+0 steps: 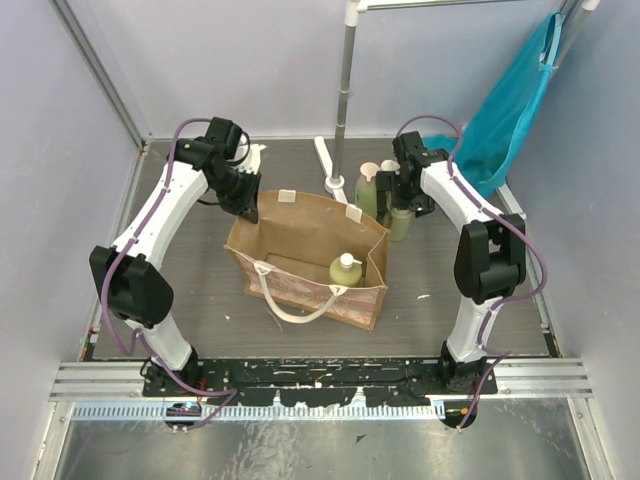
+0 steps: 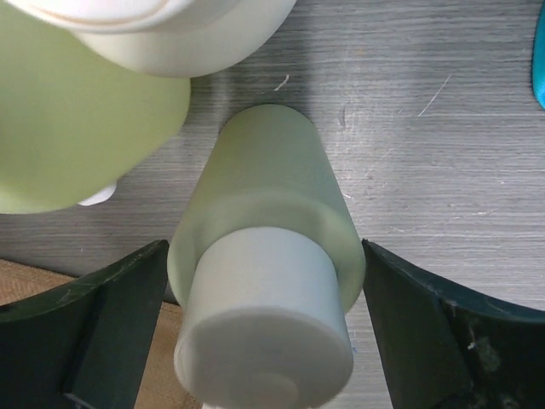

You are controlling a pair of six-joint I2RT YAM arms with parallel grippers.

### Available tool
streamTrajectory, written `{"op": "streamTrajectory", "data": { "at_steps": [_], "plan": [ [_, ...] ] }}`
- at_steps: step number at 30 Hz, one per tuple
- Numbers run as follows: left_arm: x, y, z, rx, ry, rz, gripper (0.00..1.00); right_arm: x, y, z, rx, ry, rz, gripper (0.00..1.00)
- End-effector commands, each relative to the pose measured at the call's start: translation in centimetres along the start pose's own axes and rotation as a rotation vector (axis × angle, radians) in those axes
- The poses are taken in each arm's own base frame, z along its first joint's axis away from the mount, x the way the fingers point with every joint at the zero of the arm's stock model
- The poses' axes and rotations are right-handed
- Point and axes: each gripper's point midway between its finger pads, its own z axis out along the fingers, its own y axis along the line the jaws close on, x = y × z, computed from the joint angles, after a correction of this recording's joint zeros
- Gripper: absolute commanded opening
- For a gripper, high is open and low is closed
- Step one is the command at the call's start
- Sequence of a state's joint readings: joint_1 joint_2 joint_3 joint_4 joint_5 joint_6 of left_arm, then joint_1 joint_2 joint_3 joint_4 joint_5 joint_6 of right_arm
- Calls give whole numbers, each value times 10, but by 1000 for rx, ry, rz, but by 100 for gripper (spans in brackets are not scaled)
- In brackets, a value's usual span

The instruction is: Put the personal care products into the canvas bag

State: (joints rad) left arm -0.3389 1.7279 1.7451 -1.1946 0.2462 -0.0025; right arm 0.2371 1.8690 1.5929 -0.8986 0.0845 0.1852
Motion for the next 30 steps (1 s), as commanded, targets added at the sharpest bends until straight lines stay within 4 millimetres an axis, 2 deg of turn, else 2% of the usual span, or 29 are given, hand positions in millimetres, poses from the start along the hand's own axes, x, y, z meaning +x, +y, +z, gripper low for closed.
{"op": "streamTrajectory", "data": {
  "at_steps": [1,3,5,7,11,17,20,22,25,30],
  "plan": [
    [-3,7,-7,-33,-11,-6,0,-5,-1,12,5,-23,-15,94],
    [-3,8,-8,-35,-11,-7,0,-3,-4,12,16,-19,-18,92],
    [-3,7,-8,-35,-10,-5,0,0,-6,12,27,-10,-24,86],
    [-3,8,-7,-35,-7,-6,0,2,-8,12,32,-2,-33,76],
    [-3,8,-6,-34,-4,-5,0,4,-11,9,46,4,-36,40],
    [-2,7,-4,-28,-1,-7,0,0,-16,-6,73,-9,-40,17],
    [-2,7,-4,-24,-1,-7,0,-12,-22,-29,100,-50,-32,2],
    [-1,7,-3,-24,1,-6,0,-23,-30,-51,141,-91,-26,1],
    [-1,7,-4,-23,-1,0,0,-50,-37,-90,175,-189,-18,1],
    [-1,8,-2,-22,2,11,0,-91,-39,-157,172,-345,4,1]
  ]
}}
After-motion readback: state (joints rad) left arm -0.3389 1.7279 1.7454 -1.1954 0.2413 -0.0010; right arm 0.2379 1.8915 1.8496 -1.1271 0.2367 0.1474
